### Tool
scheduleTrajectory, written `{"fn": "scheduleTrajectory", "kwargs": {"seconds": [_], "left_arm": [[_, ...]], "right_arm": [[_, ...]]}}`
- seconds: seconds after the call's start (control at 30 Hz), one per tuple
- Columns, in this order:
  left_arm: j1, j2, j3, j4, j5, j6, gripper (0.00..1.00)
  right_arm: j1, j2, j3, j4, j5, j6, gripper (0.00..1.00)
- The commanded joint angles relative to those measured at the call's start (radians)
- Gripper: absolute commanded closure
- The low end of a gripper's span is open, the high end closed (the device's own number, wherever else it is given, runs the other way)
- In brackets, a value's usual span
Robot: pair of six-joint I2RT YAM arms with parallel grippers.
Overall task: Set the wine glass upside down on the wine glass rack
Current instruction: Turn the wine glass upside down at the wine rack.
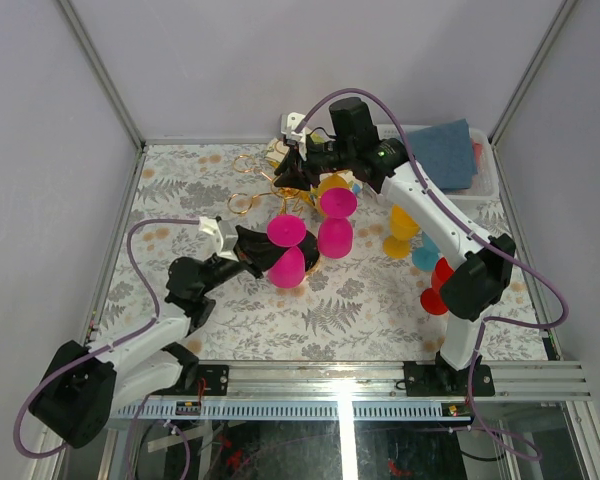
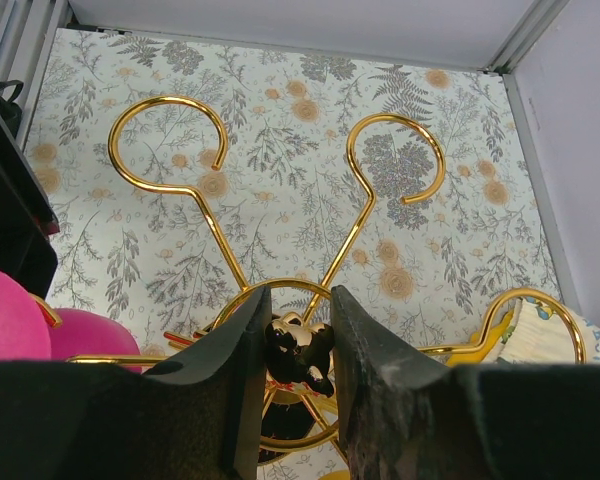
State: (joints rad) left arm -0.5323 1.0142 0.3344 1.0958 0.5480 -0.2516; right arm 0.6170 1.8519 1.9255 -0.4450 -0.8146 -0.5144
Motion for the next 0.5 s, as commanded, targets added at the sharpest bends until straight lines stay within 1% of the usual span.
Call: {"fn": "scheduleTrajectory", "kwargs": {"seconds": [0.0,0.07,0.13,0.23,0.3,0.33,0.37,0.43,0.47], "left_arm": [[-0.008,-0.067,-0.046,0.012,-0.068,0.018,0.8],[-0.008,-0.092,-0.057,-0.015,-0.096,0.016,0.74],[-0.008,-0.11,-0.063,-0.042,-0.118,0.018,0.69],[-0.008,-0.133,-0.062,-0.087,-0.144,0.018,0.58],[-0.008,-0.153,-0.057,-0.131,-0.169,0.014,0.5],[-0.008,-0.166,-0.057,-0.155,-0.191,0.004,0.41],[-0.008,-0.181,-0.06,-0.186,-0.226,-0.017,0.33],[-0.007,-0.224,-0.079,-0.214,-0.305,-0.046,0.28],[-0.008,-0.248,-0.092,-0.222,-0.338,-0.057,0.17]], "right_arm": [[0.0,0.026,-0.021,-0.042,0.051,0.012,1.0],[0.0,0.028,-0.022,-0.036,0.048,0.017,1.0],[0.0,0.029,-0.023,-0.03,0.045,0.021,1.0],[0.0,0.028,-0.024,-0.025,0.045,0.028,0.98],[0.0,0.025,-0.025,-0.018,0.051,0.032,0.91],[0.0,0.023,-0.026,-0.013,0.057,0.038,0.86],[0.0,0.02,-0.029,-0.003,0.066,0.053,0.81],[0.0,0.013,-0.034,0.018,0.095,0.08,0.71],[0.0,0.01,-0.036,0.024,0.106,0.085,0.67]]}}
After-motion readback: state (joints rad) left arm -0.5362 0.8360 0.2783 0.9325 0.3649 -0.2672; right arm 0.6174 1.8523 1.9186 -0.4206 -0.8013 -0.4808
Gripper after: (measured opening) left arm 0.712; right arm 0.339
